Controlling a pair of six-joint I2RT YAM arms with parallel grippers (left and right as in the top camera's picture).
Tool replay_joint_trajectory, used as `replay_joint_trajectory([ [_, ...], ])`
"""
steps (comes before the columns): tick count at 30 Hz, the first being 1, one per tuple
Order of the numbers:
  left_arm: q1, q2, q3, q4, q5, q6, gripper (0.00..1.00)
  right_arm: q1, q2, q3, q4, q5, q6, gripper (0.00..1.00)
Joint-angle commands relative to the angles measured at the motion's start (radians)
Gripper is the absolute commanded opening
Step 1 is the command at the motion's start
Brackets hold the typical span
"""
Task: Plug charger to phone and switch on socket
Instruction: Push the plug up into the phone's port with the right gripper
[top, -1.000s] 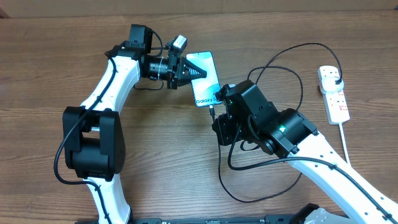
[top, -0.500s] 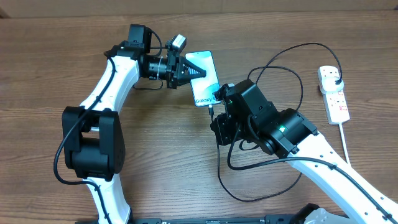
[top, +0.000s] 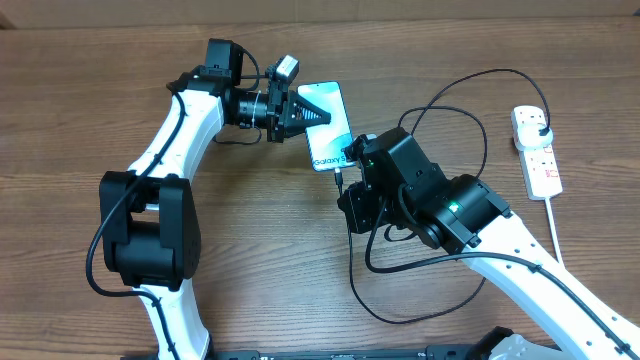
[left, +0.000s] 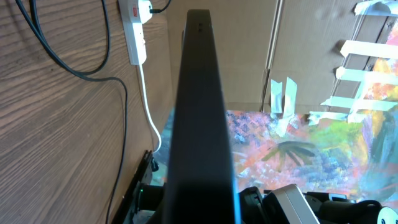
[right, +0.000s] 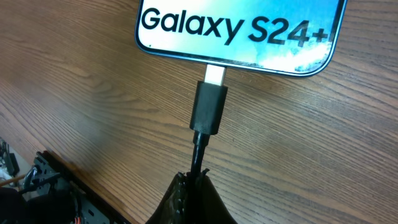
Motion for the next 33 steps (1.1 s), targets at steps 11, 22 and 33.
replay_joint_trajectory([
  [11, -0.002, -0.009, 0.021, -0.002, 0.057, -0.024, 0.04, 0.003, -0.001, 0.001, 0.005, -0.007, -0.012, 0.04],
  [22, -0.002, -0.009, 0.021, -0.002, 0.083, -0.024, 0.04, 0.003, 0.000, 0.001, 0.008, -0.008, -0.011, 0.04],
  [33, -0.006, -0.009, 0.021, -0.003, 0.083, 0.011, 0.04, 0.003, -0.001, 0.001, 0.049, -0.008, -0.012, 0.04],
])
